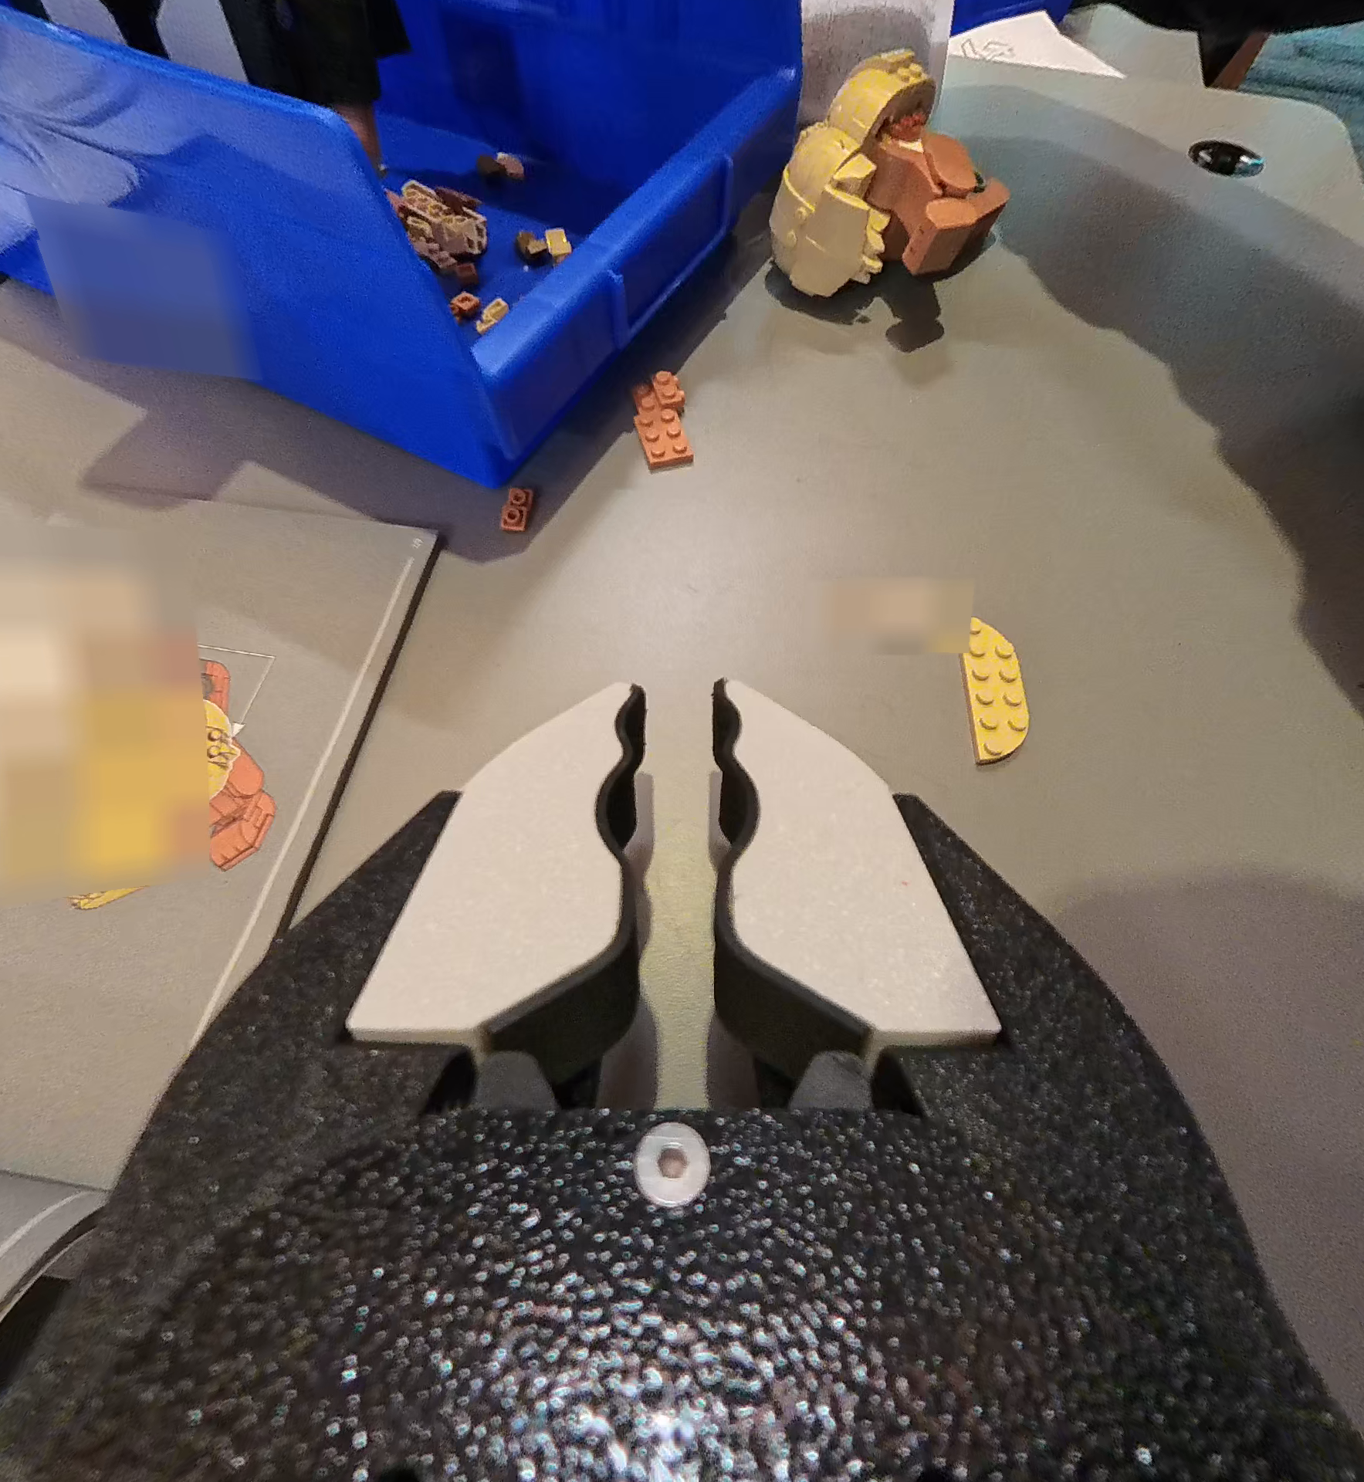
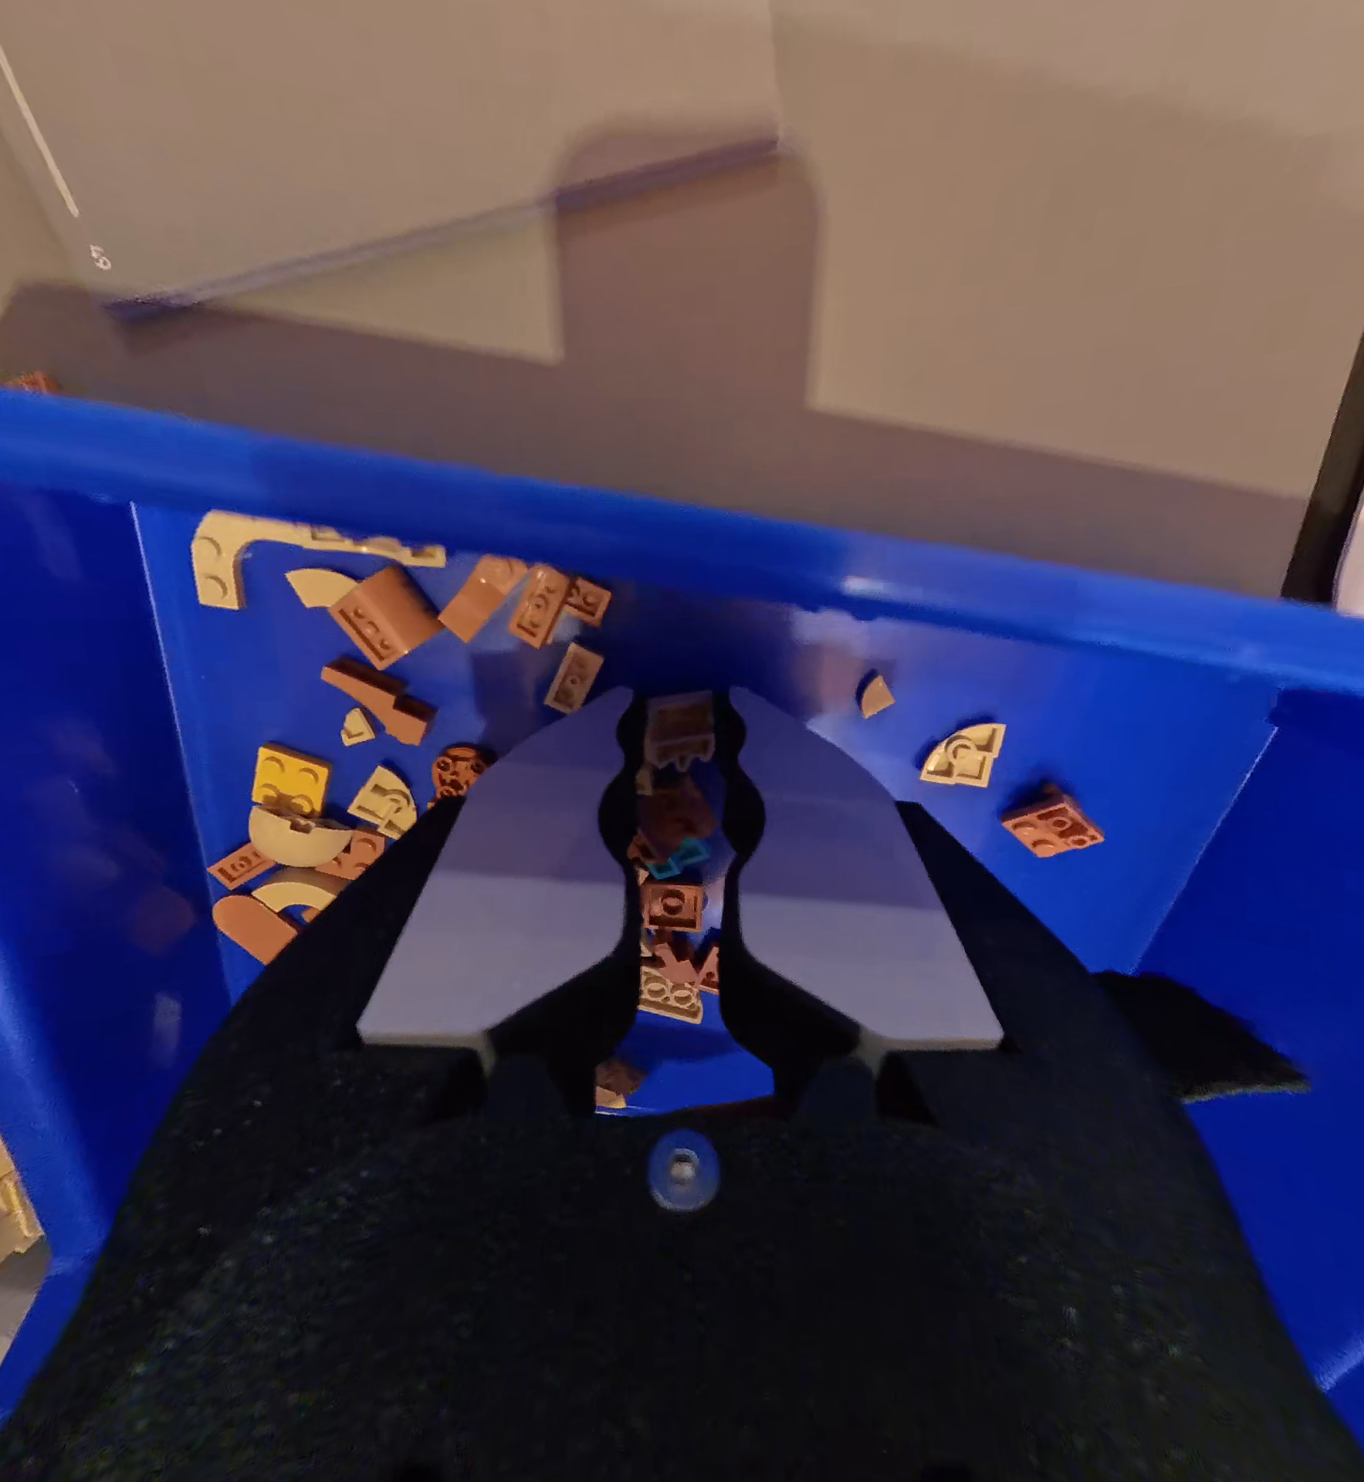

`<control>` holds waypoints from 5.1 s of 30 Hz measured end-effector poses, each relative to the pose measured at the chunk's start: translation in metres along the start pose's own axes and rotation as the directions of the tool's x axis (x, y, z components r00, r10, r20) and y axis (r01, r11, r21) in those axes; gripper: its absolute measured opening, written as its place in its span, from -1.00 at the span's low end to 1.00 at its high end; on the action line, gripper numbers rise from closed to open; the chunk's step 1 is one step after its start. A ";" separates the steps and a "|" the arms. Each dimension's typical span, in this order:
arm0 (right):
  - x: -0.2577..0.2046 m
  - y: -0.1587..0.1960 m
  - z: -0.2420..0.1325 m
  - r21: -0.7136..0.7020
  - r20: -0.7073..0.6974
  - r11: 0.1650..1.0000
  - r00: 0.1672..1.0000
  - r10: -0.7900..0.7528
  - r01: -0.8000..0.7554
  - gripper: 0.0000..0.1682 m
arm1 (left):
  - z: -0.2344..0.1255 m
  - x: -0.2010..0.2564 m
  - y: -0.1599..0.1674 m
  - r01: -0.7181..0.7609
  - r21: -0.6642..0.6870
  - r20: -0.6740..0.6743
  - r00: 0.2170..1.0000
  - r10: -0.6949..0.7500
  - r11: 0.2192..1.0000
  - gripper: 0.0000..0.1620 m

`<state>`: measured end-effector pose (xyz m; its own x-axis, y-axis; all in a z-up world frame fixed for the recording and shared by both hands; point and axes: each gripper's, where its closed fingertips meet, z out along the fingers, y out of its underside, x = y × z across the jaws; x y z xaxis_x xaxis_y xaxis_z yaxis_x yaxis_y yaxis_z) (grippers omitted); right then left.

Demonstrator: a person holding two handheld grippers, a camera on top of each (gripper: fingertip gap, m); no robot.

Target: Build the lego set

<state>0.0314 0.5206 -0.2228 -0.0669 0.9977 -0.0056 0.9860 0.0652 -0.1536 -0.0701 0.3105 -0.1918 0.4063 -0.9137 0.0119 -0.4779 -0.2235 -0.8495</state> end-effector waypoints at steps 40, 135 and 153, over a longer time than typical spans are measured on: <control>-0.264 -0.035 0.008 0.248 0.086 0.944 0.966 -0.245 0.217 -0.66 | -0.003 -0.002 0.002 0.015 0.001 -0.003 1.000 -0.015 1.000 -0.81; 0.067 0.011 -0.010 0.180 -0.285 0.983 0.955 0.080 -0.029 -0.78 | -0.014 0.001 0.010 0.024 -0.007 -0.038 0.999 -0.024 1.000 -0.80; 0.055 0.009 -0.010 0.221 -0.025 0.933 0.955 0.296 -0.283 -0.92 | -0.014 0.002 0.011 0.021 -0.016 -0.034 0.999 -0.022 1.000 -0.81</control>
<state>0.0380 0.5766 -0.2150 0.2317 0.9724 -0.0260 0.9052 -0.2254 -0.3604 -0.0852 0.3015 -0.1937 0.3901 -0.9195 0.0479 -0.4813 -0.2480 -0.8407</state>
